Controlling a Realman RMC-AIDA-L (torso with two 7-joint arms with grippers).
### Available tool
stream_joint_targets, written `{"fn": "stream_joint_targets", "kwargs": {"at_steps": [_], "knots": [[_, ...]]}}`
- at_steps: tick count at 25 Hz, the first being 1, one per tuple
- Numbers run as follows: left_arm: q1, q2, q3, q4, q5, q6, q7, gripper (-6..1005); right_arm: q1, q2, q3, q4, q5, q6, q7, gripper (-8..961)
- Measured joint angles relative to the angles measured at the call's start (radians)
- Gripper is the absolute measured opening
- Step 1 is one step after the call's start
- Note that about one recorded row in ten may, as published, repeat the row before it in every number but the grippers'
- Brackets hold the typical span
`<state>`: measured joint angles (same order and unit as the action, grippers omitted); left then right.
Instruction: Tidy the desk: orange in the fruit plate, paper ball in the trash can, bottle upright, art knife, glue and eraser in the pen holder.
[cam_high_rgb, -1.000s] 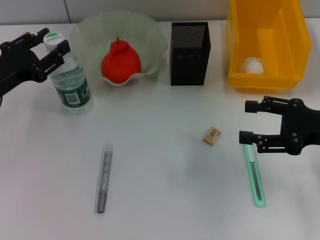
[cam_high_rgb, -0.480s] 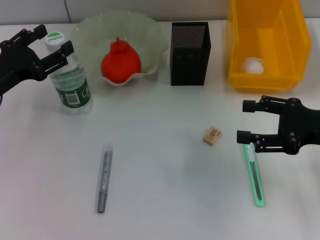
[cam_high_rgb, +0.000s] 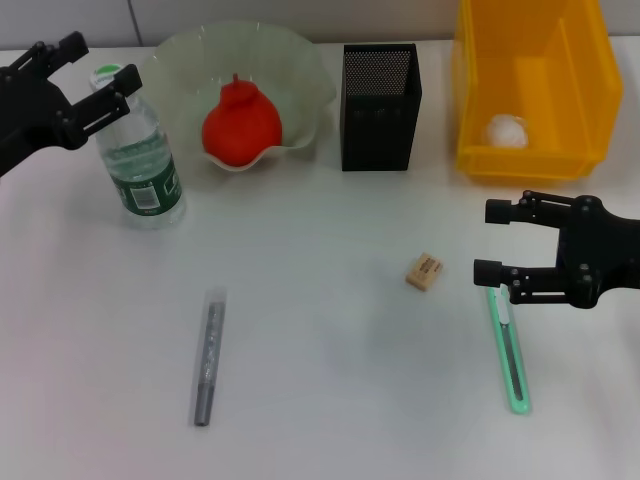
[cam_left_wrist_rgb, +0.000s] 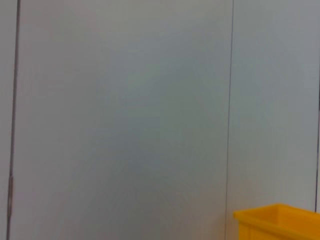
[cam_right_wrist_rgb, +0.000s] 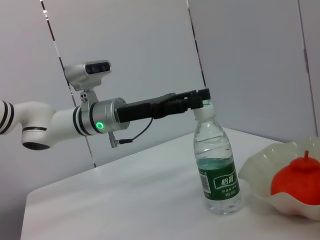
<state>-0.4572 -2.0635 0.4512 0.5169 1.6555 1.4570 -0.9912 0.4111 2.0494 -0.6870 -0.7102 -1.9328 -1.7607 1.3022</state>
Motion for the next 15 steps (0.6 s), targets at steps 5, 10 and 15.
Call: {"fn": "stream_joint_targets", "kwargs": {"at_steps": [5, 10, 15], "knots": [[0.003, 0.004, 0.000, -0.001, -0.037, 0.078, -0.039, 801, 0.001, 0.000, 0.002, 0.000, 0.000, 0.000, 0.002, 834], [0.006, 0.042, 0.027, -0.002, -0.035, 0.291, -0.161, 801, 0.005, -0.001, 0.009, 0.000, 0.000, -0.003, 0.003, 834], [0.006, 0.063, 0.164, -0.002, -0.024, 0.348, -0.211, 801, 0.013, -0.006, 0.011, -0.001, 0.008, -0.009, 0.037, 834]]}}
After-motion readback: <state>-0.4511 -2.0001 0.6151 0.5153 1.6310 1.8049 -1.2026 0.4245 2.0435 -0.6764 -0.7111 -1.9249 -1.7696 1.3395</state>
